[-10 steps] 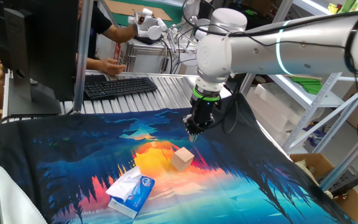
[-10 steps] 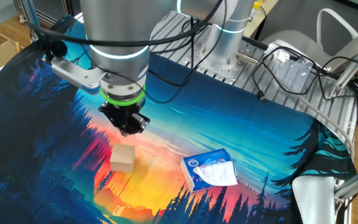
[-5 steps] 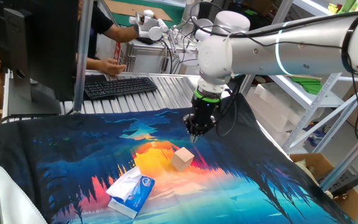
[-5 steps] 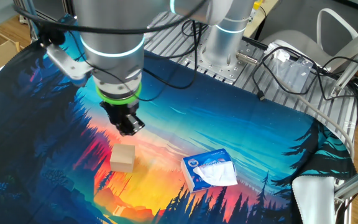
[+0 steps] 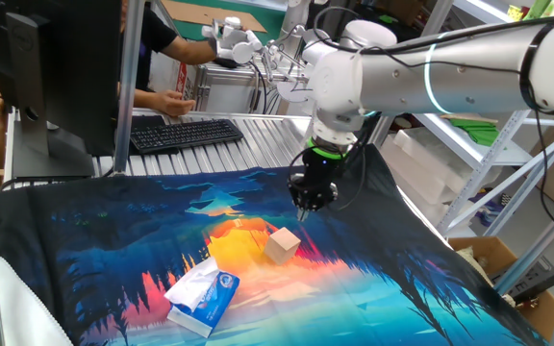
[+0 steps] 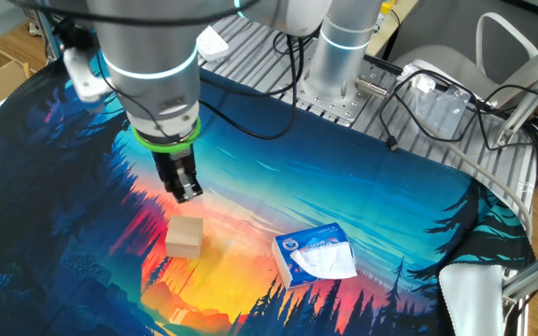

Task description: Pick up one small block

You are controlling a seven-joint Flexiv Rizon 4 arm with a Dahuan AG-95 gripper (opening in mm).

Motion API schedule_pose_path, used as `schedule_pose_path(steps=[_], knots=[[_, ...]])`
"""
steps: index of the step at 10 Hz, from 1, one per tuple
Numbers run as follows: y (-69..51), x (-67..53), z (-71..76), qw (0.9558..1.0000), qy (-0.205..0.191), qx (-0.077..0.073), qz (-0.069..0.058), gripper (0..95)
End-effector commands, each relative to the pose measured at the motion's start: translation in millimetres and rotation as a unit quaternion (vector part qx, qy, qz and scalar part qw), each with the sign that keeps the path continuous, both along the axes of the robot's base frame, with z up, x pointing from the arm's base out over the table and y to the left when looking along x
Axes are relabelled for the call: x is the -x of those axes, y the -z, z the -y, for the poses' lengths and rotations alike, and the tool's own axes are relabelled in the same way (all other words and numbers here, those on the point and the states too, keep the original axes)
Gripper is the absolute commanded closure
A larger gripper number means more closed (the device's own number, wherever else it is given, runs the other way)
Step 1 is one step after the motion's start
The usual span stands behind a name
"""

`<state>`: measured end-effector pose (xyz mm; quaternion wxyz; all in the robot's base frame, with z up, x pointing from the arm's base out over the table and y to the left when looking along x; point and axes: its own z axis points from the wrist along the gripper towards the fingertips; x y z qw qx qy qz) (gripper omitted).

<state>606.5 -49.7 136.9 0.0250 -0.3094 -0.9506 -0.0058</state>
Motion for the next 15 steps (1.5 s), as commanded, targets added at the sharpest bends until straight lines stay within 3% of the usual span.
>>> schedule_pose_path(steps=[1, 4, 6, 11, 15], knots=[[1.6, 0.1, 2.1, 0.9961, 0.087, -0.018, -0.001, 95.0], [2.5, 0.0, 1.8, 0.9925, 0.12, -0.02, 0.01, 95.0], [4.6, -0.2, 1.3, 0.9911, 0.131, -0.02, 0.009, 95.0], [17.2, -1.2, -1.5, 0.9884, 0.151, -0.019, 0.006, 0.0], [25.8, -1.4, -3.1, 0.9885, 0.15, -0.022, 0.006, 0.0]])
